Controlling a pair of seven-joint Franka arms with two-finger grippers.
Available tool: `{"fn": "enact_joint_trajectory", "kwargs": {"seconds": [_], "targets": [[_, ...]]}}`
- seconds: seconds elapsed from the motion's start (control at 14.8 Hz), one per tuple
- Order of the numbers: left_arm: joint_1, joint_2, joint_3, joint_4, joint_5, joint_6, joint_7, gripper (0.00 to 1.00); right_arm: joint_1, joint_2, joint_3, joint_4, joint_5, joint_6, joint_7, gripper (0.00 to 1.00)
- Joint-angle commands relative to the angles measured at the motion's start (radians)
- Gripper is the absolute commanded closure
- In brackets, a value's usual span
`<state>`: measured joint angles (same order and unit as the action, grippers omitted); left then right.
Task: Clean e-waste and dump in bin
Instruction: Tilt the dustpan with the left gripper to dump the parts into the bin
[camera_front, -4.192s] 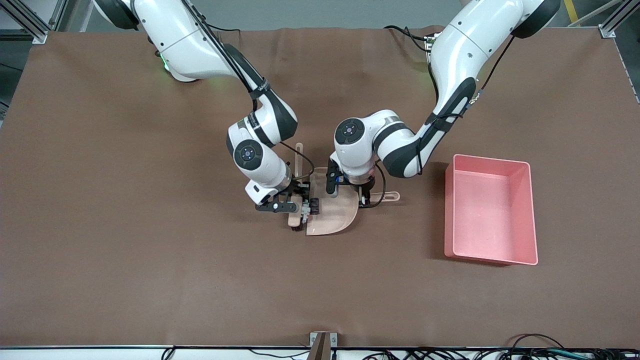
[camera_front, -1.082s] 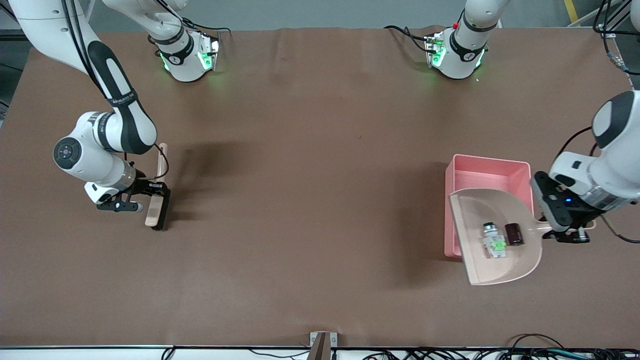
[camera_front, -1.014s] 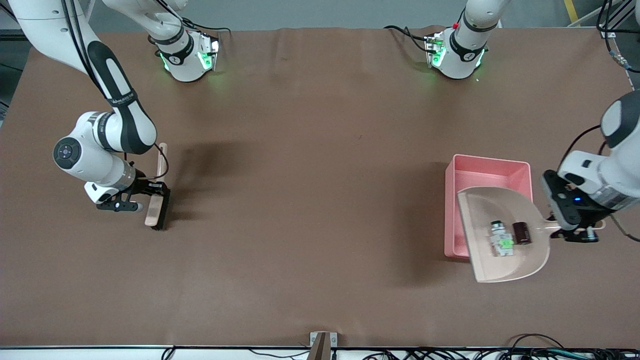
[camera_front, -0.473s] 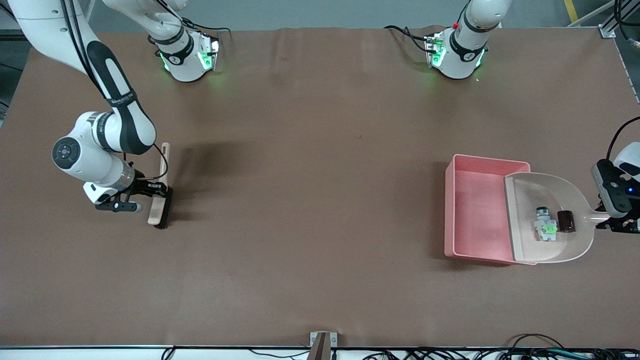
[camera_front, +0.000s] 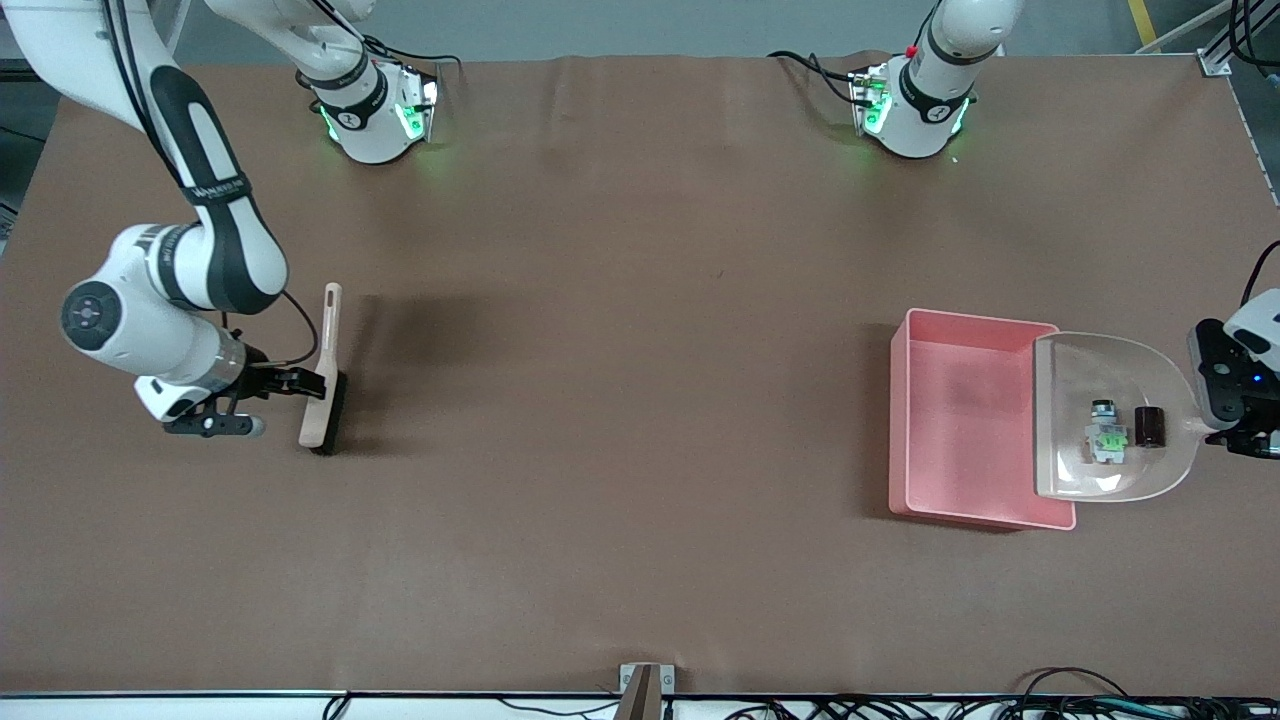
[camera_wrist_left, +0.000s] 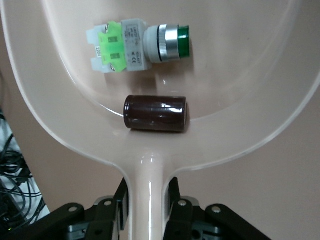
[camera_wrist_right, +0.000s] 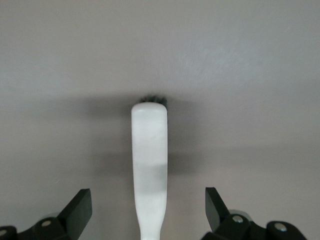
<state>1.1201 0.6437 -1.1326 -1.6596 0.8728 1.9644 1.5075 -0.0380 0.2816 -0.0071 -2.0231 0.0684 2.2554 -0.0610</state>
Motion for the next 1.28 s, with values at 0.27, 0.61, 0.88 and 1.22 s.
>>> {"fn": "enact_joint_trajectory", "kwargs": {"seconds": [0.27, 0.61, 0.88, 1.22], "targets": [[-0.061, 0.014, -0.010, -0.078, 0.265, 0.002, -0.184, 0.91, -0.033, -0.290, 0.015, 0.026, -0.027, -0.273, 0.009, 0.00], [-0.143, 0.021, 0.023, -0.075, 0.405, -0.015, -0.223, 0.91, -0.011, -0.381, 0.032, 0.067, -0.016, -0.485, 0.061, 0.00], [-0.192, 0.011, 0.051, -0.072, 0.455, -0.039, -0.220, 0.91, -0.010, -0.372, 0.026, 0.193, -0.032, -0.629, 0.047, 0.00], [-0.220, -0.005, -0.028, -0.055, 0.454, -0.067, -0.196, 0.92, -0.022, -0.357, 0.024, 0.320, -0.047, -0.634, 0.040, 0.00]]}}
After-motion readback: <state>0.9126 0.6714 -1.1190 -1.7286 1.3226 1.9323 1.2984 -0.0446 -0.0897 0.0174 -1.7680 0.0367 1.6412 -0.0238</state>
